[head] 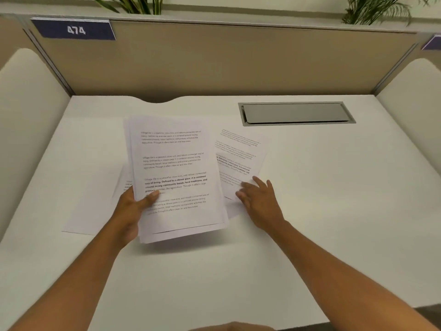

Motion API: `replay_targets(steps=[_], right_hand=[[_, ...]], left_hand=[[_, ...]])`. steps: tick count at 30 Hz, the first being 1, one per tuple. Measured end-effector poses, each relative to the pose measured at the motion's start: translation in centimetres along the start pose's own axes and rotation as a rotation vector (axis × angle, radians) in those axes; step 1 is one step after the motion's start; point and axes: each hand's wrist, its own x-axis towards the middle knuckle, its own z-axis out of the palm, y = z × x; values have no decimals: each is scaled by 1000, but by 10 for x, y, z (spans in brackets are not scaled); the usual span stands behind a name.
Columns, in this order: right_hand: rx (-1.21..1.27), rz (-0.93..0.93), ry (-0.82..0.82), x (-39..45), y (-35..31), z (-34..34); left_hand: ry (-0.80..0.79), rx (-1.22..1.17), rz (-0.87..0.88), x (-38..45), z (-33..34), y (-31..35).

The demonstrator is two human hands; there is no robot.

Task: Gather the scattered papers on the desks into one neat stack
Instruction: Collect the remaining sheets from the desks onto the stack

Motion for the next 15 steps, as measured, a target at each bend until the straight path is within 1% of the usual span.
replay_targets(steps=[2, 6, 8, 9, 11, 13, 15], right_hand=[[15, 85, 64, -11, 12, -6], [-69, 208, 191, -23, 21, -17], [-61, 187, 263, -14, 8, -19], [-39, 156, 244, -6, -3, -18], [-41, 97, 50, 11, -27, -10], [-125, 70, -135, 21, -43, 1], [-164, 85, -200, 17, -45, 11]], left_hand=[[-17, 6, 2, 6, -5, 0], [-46, 17, 14, 18, -17, -1], [-57, 12, 19, 22, -23, -2], [-63, 10, 19, 24, -26, -3], [-72, 7, 19, 26, -31, -4], [-77, 9, 20, 28, -35, -4], [-79, 8, 24, 30, -37, -3]])
